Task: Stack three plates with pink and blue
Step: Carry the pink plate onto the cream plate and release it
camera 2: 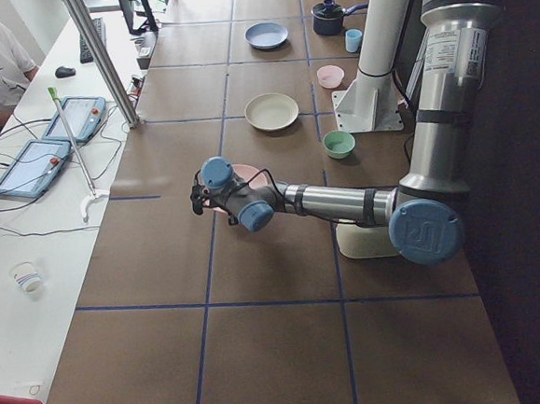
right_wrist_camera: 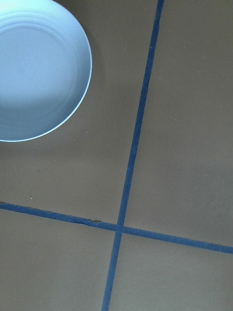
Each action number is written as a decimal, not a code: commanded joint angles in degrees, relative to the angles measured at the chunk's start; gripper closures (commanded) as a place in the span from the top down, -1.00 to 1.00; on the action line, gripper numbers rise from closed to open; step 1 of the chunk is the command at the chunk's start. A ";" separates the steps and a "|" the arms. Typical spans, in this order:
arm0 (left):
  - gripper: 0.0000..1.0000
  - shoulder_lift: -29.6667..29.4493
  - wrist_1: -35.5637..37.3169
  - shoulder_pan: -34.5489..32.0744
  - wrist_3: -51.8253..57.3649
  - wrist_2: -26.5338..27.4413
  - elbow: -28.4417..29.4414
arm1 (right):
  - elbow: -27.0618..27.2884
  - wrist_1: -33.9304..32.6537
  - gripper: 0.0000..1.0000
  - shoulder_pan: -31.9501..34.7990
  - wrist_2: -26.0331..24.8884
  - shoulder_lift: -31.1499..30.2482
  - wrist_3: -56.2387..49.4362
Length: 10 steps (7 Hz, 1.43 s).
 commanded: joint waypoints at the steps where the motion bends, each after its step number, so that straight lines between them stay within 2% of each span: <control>1: -1.00 -11.36 -0.10 10.95 -21.65 2.55 -6.11 | -0.09 3.04 1.00 -0.04 0.09 -0.24 0.11; 3: -1.00 -14.47 0.25 21.50 -27.44 14.99 -6.76 | -0.10 3.86 1.00 -1.96 -0.08 -0.34 0.20; 4: -1.00 -14.39 0.25 24.25 -27.45 18.01 -6.67 | -0.01 4.04 1.00 -2.06 -0.08 -0.34 0.11; 6: -1.00 -14.30 0.25 25.85 -27.62 18.22 -7.54 | -0.01 3.95 1.00 -2.23 0.01 -0.51 0.11; 7: -0.92 -14.21 0.25 26.90 -27.54 18.30 -7.46 | -0.01 3.86 1.00 -2.23 0.09 -0.51 0.11; 8: -0.75 -14.30 0.25 27.00 -27.54 18.31 -7.28 | -0.01 3.95 1.00 -2.41 0.53 -0.51 0.11; 9: 0.02 -14.39 0.07 27.70 -27.45 18.31 -7.11 | -0.09 3.95 1.00 -2.76 0.71 -0.51 0.02; 10: 0.98 -14.30 -0.28 27.71 -27.36 18.57 -7.37 | -0.36 3.86 1.00 -3.54 1.06 -0.51 0.02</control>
